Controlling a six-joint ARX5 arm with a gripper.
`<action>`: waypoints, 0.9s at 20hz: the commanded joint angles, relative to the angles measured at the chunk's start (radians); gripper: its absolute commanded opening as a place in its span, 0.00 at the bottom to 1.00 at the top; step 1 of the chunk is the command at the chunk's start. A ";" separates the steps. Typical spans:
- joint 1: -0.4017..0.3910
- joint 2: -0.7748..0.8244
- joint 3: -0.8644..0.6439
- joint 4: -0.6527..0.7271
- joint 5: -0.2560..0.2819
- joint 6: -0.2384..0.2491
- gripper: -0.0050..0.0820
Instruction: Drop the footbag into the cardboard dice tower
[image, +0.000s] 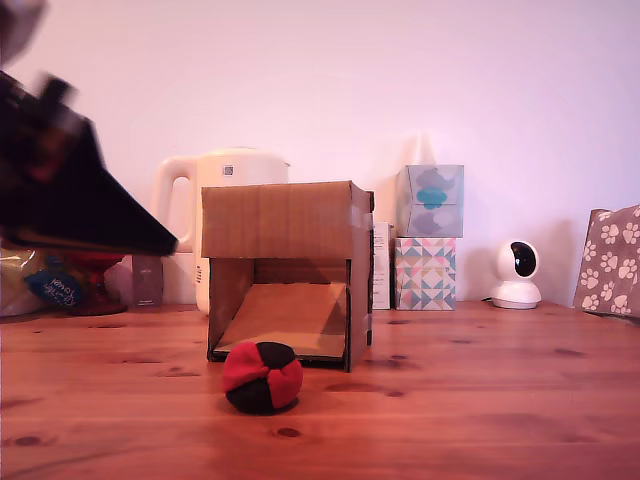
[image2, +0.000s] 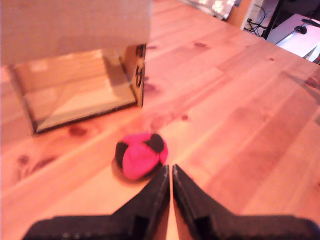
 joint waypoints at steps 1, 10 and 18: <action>0.002 0.042 0.000 0.050 -0.003 0.004 0.03; 0.002 0.259 0.032 0.219 0.000 0.009 0.95; 0.002 0.504 0.211 0.201 -0.003 0.077 0.95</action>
